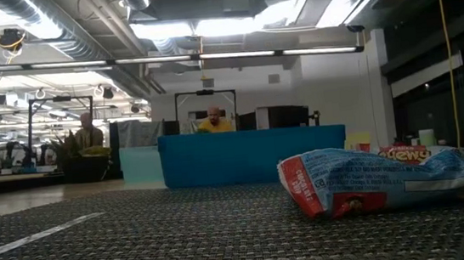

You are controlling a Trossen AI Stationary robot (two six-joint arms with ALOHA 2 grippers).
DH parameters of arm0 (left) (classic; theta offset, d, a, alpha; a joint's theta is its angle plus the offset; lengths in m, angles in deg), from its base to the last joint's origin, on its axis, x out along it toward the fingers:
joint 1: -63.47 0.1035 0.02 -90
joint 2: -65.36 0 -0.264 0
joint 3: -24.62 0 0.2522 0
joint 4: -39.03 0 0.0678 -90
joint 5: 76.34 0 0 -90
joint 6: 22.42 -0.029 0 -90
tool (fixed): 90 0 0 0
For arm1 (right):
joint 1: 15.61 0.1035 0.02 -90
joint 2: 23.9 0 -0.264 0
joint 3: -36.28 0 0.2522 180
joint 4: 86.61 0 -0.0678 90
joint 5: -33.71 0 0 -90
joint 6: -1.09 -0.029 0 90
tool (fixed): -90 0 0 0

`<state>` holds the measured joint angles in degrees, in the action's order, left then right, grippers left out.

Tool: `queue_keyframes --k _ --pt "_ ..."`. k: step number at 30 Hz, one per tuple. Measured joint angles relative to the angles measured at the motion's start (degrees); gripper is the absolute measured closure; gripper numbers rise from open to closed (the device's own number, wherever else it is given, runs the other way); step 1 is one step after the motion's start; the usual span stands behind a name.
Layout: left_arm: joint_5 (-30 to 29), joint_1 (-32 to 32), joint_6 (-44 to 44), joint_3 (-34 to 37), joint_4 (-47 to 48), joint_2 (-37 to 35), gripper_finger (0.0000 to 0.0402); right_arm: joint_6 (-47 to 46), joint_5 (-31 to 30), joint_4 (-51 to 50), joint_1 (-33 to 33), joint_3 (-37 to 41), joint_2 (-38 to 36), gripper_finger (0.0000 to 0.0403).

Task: Pick and place Granola Bars by type
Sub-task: Put the red granola bar into the green bin

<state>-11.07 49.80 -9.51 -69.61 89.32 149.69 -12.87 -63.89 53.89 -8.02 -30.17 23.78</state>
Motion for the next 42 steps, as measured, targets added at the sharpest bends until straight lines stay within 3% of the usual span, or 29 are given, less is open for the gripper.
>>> queue_keyframes --k 12,16,34,42 --pt "10.04 2.11 9.43 0.07 -12.16 12.92 0.0174 9.76 -0.25 4.19 0.99 0.04 -0.29 0.0311" --pt "11.40 2.58 13.48 0.04 -16.34 17.28 0.0174 13.62 2.28 4.37 0.97 0.04 -0.37 0.0311" --pt "12.16 -2.47 24.14 -7.42 -19.66 33.91 0.0159 21.71 16.50 2.59 0.97 0.02 -0.35 0.0311" --pt "4.56 -2.47 29.99 -7.76 -14.04 36.16 0.0159 22.37 17.91 -1.69 0.97 0.02 -0.35 0.0311"
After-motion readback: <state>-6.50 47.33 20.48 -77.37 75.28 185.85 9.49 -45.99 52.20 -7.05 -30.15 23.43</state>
